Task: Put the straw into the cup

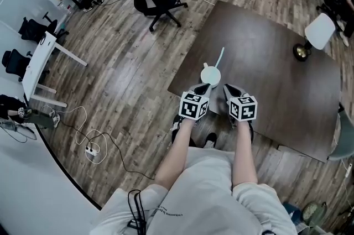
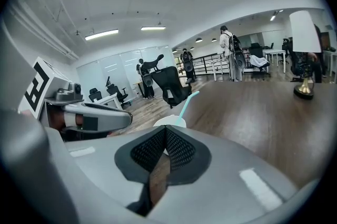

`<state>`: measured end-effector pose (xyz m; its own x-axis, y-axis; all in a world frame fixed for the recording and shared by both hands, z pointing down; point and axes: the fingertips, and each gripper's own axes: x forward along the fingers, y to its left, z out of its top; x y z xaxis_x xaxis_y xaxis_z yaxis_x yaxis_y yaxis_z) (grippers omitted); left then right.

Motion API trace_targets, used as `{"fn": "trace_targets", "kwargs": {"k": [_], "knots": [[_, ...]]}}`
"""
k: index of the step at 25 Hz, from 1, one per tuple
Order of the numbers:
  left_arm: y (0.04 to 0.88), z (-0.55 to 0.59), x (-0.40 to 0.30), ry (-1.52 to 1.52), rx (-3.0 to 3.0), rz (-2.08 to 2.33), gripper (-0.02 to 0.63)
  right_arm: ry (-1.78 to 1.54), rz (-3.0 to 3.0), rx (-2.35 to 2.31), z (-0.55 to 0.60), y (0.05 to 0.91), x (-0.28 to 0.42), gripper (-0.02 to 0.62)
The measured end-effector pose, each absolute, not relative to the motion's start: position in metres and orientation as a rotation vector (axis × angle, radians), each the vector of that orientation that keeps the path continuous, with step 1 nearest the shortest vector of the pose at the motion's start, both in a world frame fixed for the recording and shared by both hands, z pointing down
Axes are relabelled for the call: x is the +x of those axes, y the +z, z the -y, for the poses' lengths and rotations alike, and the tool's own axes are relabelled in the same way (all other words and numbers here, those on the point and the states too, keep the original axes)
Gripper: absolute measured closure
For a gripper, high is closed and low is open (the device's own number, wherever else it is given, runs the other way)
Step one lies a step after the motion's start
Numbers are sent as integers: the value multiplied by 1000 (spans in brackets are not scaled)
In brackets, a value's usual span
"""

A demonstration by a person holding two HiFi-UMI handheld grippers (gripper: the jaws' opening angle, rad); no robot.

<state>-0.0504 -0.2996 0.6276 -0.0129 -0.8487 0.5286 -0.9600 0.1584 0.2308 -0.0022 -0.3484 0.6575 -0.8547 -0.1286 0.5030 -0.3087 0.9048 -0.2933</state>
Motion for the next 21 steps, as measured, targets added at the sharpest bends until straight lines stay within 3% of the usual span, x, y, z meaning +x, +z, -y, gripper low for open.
{"fn": "trace_targets", "kwargs": {"k": [21], "knots": [[627,298,-58,304,1700,1905,606,503,2578,259,353,656,-10,571]]}}
